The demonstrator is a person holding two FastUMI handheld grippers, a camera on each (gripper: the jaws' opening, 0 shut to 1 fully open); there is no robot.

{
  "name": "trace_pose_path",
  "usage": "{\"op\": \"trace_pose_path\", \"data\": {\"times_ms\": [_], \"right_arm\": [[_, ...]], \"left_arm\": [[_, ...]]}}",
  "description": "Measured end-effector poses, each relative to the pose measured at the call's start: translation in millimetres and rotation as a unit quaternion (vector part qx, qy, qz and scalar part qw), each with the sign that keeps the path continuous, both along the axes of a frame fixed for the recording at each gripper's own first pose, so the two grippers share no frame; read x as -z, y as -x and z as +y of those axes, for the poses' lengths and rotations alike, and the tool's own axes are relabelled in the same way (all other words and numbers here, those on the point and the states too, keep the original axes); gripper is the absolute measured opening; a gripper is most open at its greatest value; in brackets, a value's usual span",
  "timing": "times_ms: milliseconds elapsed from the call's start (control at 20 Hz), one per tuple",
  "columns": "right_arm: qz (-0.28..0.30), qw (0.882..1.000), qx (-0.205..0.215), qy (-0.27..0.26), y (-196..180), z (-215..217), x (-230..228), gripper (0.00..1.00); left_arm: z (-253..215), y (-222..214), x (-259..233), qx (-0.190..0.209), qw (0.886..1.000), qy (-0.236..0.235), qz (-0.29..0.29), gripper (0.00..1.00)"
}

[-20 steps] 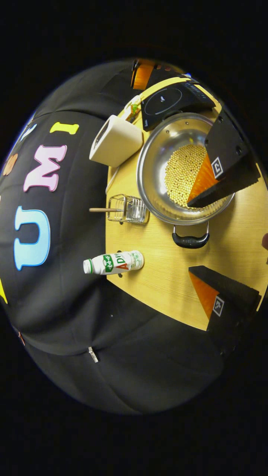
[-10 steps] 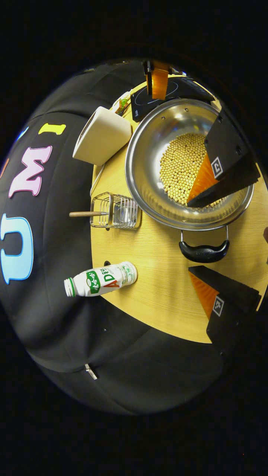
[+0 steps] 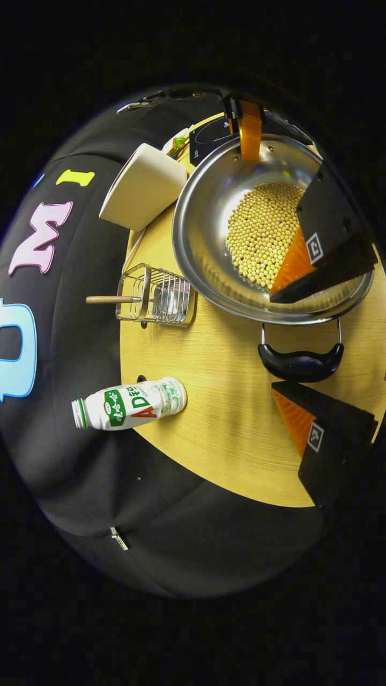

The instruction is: First push the handle of the pot to place it horizontally, then grasp the pot with both hands and set it on the induction cooktop.

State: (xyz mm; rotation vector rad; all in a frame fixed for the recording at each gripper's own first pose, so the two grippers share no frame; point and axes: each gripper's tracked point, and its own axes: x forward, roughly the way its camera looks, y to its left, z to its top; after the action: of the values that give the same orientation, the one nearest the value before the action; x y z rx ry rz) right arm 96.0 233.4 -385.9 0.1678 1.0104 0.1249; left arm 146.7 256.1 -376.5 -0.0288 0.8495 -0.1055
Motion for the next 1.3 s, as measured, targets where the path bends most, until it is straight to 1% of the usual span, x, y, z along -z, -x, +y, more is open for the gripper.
{"op": "trace_pose_path", "data": {"times_ms": [50,100,150,200,250,350,400,550,700,900,1100,1300], "right_arm": [[-0.001,1.0,0.003,0.009,-2.7,-1.8,3.7,0.78],[-0.003,1.0,0.005,0.014,-2.8,-3.4,4.9,0.73],[-0.007,1.0,0.007,0.017,-6.1,-3.6,4.0,0.7],[-0.011,1.0,0.007,0.018,-5.0,-2.8,5.8,0.67],[-0.017,1.0,0.007,0.023,-4.7,-3.9,5.8,0.64],[-0.018,0.999,0.001,0.027,-5.4,-2.0,5.1,0.61],[-0.018,0.999,0.002,0.027,-5.5,-3.1,4.9,0.58],[-0.019,0.999,-0.015,0.035,-1.6,-6.5,0.7,0.58],[-0.019,0.999,-0.022,0.028,2.7,-6.2,-10.7,0.58],[-0.027,0.999,-0.031,0.018,7.5,-14.8,-41.5,0.58],[-0.026,0.999,-0.036,0.014,18.3,-45.1,-67.0,0.58],[-0.02,0.999,-0.036,0.021,29.1,-84.2,-85.8,0.58]], "left_arm": [[-0.2,-0.6,0.0,0.001,1.0,-0.001,0.0,0.84],[-0.8,-1.8,-0.1,0.001,1.0,-0.001,-0.002,0.82],[-1.2,-2.7,1.5,0.001,1.0,-0.001,-0.001,0.8],[-0.7,-3.3,1.6,-0.001,1.0,-0.002,-0.001,0.8],[0.8,-2.2,2.5,-0.002,1.0,-0.001,-0.001,0.78],[-1.1,-1.8,0.2,-0.001,1.0,0.007,-0.006,0.74],[-1.7,0.1,-0.6,0.001,1.0,0.012,-0.006,0.72],[-4.9,9.3,-1.6,-0.004,1.0,0.031,0.0,0.64],[-4.2,19.0,-18.4,-0.007,1.0,0.021,-0.008,0.61],[-11.3,29.1,-51.7,-0.008,1.0,0.012,-0.016,0.61],[-37.6,43.2,-78.1,-0.005,1.0,0.01,-0.014,0.61],[-77.2,56.4,-95.6,0.001,1.0,0.019,-0.008,0.61]]}}
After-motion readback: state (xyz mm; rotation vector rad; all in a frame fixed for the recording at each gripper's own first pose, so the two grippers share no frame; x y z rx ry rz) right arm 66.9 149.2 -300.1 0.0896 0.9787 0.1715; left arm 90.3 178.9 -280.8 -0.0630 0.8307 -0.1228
